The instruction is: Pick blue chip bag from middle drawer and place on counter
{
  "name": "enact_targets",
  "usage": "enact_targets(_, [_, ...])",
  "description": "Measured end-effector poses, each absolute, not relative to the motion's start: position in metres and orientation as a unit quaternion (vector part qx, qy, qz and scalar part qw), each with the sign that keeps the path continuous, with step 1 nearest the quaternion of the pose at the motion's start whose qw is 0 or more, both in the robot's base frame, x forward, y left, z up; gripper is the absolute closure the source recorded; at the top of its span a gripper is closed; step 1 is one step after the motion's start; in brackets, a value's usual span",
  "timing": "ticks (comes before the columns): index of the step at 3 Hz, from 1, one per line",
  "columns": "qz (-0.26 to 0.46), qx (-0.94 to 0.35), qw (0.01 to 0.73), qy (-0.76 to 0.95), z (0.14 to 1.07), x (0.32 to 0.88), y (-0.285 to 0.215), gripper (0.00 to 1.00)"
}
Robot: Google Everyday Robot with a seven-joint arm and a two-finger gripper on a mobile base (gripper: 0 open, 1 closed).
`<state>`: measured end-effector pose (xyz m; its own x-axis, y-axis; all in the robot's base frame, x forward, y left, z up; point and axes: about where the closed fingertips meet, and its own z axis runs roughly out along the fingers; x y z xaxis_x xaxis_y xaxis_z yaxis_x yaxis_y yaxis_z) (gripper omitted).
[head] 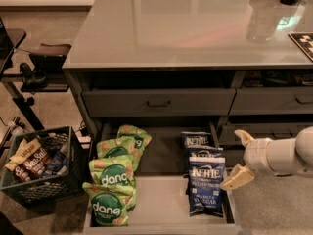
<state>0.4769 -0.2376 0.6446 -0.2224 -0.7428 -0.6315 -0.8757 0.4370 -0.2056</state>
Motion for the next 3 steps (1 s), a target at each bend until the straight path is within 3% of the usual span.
enact_targets(1, [0.115,-0.45,0.353,0.812,0.618,0.487,-0.244,0.0])
enact_targets(3, [0.118,-0.427,0.36,0.821,0.602,0.481,-0.236,0.0])
